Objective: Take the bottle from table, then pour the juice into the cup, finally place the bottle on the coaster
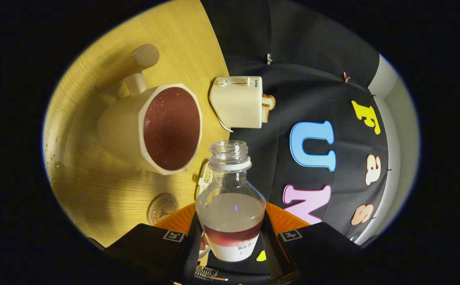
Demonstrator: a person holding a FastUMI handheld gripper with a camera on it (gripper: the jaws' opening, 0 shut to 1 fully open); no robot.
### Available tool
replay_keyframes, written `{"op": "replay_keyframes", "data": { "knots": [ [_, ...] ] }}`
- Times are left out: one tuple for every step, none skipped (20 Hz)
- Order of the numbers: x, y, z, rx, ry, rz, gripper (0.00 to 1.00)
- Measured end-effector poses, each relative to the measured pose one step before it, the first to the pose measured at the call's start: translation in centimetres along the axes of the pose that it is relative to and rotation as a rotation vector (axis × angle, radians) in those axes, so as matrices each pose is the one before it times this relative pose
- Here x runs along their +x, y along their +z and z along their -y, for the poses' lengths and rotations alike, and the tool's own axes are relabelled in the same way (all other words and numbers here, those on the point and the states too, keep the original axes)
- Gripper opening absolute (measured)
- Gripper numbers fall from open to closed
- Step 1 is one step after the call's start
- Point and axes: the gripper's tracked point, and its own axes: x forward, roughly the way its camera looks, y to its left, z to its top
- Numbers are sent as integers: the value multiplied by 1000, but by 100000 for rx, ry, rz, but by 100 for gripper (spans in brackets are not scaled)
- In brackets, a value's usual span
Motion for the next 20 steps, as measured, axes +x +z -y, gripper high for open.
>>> {"op": "replay_keyframes", "data": {
  "knots": [
    [38,-54,-149,-1038,453,220,71],
    [219,94,-190,-1134,529,266,71],
    [57,11,9,-1835,222,146,71],
    [149,180,206,-2011,-123,815,71],
    [-67,148,162,-1779,-209,1016,71],
    [59,194,76,-1680,-312,1080,71],
    [20,130,228,-1795,-304,913,71],
    [57,80,98,-1641,-220,696,71],
    [-14,89,117,-1411,-43,598,71],
    [236,80,27,-1157,165,467,71],
    [31,62,-38,-1060,368,776,71],
    [102,43,79,-1417,-39,268,71],
    [2,-1,167,-1175,-128,89,71],
    [-19,-66,29,-398,99,19,71],
    [-94,-71,-4,-310,30,120,71],
    [40,79,95,-867,-194,302,71],
    [-48,62,105,-1292,-59,403,71],
    [116,14,-46,-1286,170,343,71],
    [-17,10,51,-1077,-114,562,71],
    [24,22,-42,-991,139,320,71]
  ]
}}
